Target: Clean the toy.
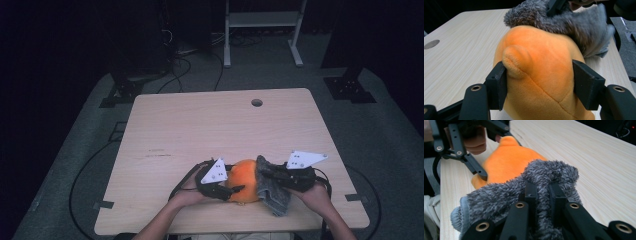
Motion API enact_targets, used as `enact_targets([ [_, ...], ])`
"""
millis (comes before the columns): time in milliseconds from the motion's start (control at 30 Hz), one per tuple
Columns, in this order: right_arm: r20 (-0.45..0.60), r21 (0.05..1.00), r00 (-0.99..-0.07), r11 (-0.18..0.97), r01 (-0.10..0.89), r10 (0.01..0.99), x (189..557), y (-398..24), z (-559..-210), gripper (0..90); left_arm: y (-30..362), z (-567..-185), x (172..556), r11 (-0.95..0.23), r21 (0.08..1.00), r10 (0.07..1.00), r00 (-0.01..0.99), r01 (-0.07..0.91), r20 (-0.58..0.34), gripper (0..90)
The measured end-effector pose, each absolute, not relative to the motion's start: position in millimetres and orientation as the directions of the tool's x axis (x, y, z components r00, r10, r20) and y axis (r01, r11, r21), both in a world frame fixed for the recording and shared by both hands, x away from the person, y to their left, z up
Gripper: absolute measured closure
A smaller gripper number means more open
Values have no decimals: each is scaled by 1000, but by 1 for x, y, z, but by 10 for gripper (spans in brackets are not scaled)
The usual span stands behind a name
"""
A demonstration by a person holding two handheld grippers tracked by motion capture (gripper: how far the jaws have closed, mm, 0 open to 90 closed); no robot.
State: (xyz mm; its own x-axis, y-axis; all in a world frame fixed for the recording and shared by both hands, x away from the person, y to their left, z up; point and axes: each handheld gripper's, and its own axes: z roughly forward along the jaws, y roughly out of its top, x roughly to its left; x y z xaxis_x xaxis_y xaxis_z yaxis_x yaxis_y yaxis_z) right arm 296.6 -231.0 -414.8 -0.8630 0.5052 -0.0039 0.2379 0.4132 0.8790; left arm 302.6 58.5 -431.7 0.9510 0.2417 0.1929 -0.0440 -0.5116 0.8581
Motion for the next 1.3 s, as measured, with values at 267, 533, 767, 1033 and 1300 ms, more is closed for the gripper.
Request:
enact_targets([
  [267,-27,896,-899,409,171,437,291,-213,-410,795,61,-429,307,-452,891,244,967,46,74,215],
  [533,-20,900,-887,394,184,461,291,-226,-404,797,54,-429,302,-467,884,268,955,12,128,364],
  [767,-62,895,-908,426,134,415,289,-200,-397,800,50,-426,292,-521,849,221,946,-89,235,386],
  [1033,-17,896,-879,397,198,477,296,-221,-401,801,49,-428,294,-502,860,222,949,-85,224,389],
  [1300,-54,899,-903,415,143,427,291,-199,-396,803,50,-429,292,-519,849,221,945,-95,241,394],
])
